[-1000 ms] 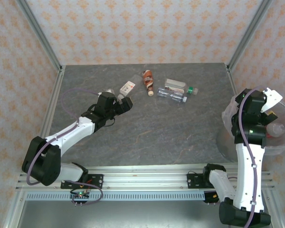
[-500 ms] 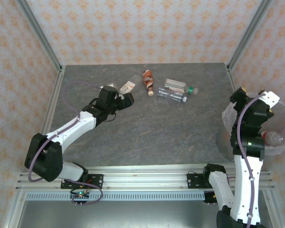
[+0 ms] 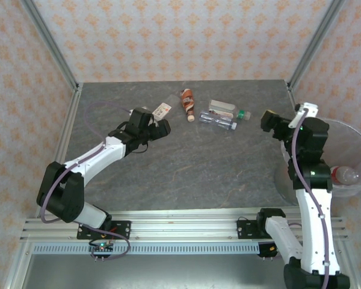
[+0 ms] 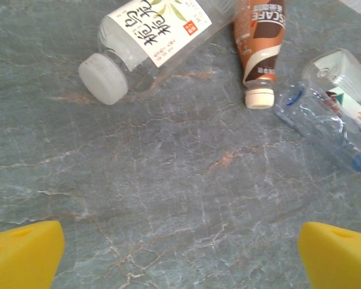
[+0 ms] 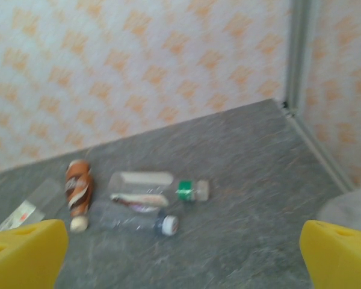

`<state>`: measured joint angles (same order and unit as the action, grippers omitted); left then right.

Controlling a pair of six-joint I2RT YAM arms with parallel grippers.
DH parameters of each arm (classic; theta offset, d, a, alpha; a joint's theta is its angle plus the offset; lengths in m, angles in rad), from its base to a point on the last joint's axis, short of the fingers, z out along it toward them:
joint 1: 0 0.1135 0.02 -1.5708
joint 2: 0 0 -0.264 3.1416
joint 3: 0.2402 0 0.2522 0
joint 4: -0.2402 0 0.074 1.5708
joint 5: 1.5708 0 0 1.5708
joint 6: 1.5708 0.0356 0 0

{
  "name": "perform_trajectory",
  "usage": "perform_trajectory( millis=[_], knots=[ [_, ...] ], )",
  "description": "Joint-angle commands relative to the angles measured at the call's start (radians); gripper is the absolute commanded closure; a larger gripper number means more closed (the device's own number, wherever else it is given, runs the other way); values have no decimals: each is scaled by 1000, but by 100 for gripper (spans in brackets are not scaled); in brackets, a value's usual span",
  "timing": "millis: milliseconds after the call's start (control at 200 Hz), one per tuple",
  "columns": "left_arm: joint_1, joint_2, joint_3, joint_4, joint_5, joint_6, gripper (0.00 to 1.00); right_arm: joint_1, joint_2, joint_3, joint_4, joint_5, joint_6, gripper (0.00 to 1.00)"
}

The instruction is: Put the plastic bottles in the bin

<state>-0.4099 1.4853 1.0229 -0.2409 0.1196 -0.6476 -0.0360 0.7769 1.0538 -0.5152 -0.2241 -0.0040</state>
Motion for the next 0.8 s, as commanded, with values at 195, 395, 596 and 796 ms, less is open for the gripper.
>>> perform_trajectory(
  millis=[195,395,596,796],
  knots=[
    [31,154,232,-238,-166,168,0,142,38,2,49,-72,-20,1],
    [93,277,368,-283,-65,287,0,223,48,-36,110,-95,18,1],
    [110,416,535,-356,-34,459,0,238,44,-72,144,-91,39,1],
    [157,569,707,-413,70,544,0,240,37,-114,167,-144,71,1]
  ],
)
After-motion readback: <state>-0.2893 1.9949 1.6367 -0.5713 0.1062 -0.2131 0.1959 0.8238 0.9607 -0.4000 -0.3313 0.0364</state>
